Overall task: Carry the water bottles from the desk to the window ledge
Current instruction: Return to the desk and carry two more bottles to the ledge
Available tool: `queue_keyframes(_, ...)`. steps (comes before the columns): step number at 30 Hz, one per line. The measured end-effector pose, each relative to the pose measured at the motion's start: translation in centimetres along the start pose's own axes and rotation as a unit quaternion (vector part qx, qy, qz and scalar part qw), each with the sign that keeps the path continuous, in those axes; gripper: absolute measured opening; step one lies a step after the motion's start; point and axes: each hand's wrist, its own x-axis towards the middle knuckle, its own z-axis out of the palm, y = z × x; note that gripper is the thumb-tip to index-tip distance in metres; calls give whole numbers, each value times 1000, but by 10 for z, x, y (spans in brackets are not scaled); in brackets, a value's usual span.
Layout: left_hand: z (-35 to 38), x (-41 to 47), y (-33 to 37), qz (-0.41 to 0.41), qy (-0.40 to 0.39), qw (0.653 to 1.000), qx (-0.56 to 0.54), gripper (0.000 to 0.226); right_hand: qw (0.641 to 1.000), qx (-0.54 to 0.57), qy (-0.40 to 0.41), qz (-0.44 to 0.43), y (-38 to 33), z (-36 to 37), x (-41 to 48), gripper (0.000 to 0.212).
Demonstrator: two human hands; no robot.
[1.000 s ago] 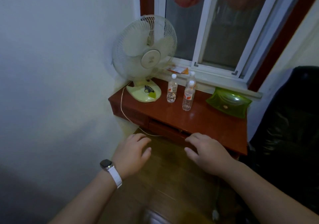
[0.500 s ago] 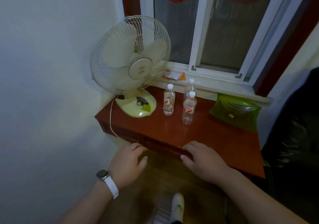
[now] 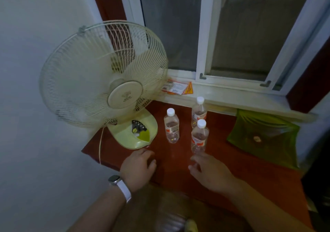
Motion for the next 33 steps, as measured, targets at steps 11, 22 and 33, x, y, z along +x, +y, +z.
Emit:
queue_keyframes(11, 47, 79, -4, -207, -40, 909, -360, 17, 960, 214, 27, 176, 44, 22, 44, 22)
queue_keyframes(22, 90, 148, -15, -266, -85, 846, -454, 54, 892, 312, 124, 302, 54, 49, 76, 69)
queue_keyframes(33, 105, 187, -16, -160, -109, 858, -476, 70, 872, 380, 208, 228, 47, 40, 103, 59)
